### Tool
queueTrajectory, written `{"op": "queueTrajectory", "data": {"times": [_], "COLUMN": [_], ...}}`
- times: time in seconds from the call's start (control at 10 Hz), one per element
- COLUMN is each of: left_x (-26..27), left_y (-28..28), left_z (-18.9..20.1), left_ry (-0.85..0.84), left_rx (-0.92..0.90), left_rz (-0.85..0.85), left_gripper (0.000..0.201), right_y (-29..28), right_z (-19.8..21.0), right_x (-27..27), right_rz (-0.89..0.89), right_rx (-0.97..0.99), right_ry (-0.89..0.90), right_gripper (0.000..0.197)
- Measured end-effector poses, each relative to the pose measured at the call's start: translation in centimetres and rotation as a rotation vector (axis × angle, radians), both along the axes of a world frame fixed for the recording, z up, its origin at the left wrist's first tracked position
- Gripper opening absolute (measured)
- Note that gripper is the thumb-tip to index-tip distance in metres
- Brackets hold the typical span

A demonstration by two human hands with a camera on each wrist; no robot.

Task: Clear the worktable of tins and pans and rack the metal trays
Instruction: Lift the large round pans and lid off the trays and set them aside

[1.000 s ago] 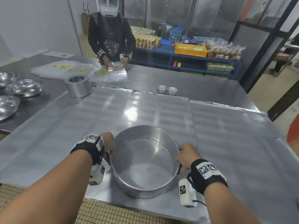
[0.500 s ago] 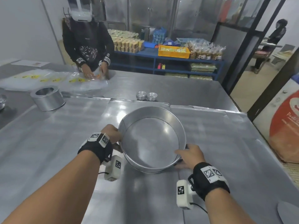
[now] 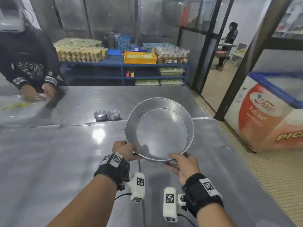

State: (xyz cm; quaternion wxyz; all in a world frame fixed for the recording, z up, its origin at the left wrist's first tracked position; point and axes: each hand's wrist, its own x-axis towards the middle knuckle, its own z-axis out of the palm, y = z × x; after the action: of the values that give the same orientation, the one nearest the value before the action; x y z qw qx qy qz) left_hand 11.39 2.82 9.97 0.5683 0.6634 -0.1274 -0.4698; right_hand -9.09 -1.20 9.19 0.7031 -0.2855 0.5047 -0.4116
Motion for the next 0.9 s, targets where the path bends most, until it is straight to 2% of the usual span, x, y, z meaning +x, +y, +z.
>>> {"op": "queueTrajectory", "data": {"times": [0.2, 0.3, 0.4, 0.6, 0.8, 0.9], "left_x": [-2.7, -3.3, -3.7, -4.4, -4.2, -4.6], "left_y": [-10.8, -17.5, -24.3, -35.9, -43.3, -47.4], "left_z": [0.0, -0.4, -1.9, -5.1, -8.6, -10.0], "left_ry": [0.009, -0.017, -0.109, -0.158, -0.375, -0.129], "left_rx": [-0.119, -0.118, -0.119, -0.142, -0.091, -0.093], "left_rz": [-0.051, -0.084, -0.139, -0.121, -0.249, -0.173], "left_gripper": [0.017, 0.014, 0.029, 0.036, 0.042, 0.041], "right_y": [-11.8, -18.3, -24.7, -37.1, -45.8, -48.3], "right_z": [-0.9, -1.6, -2.6, -4.5, -5.7, -6.7], "right_x": [-2.2, -2.7, -3.3, -4.0, -4.5, -5.3], "right_rz": [-0.094, -0.136, -0.148, -0.14, -0.114, -0.073], "right_rx": [-0.03, -0.04, -0.058, -0.115, -0.196, -0.172], "right_ry": [0.013, 0.021, 0.027, 0.07, 0.193, 0.255], "right_gripper": [0.018, 0.017, 0.015, 0.018, 0.013, 0.015]}}
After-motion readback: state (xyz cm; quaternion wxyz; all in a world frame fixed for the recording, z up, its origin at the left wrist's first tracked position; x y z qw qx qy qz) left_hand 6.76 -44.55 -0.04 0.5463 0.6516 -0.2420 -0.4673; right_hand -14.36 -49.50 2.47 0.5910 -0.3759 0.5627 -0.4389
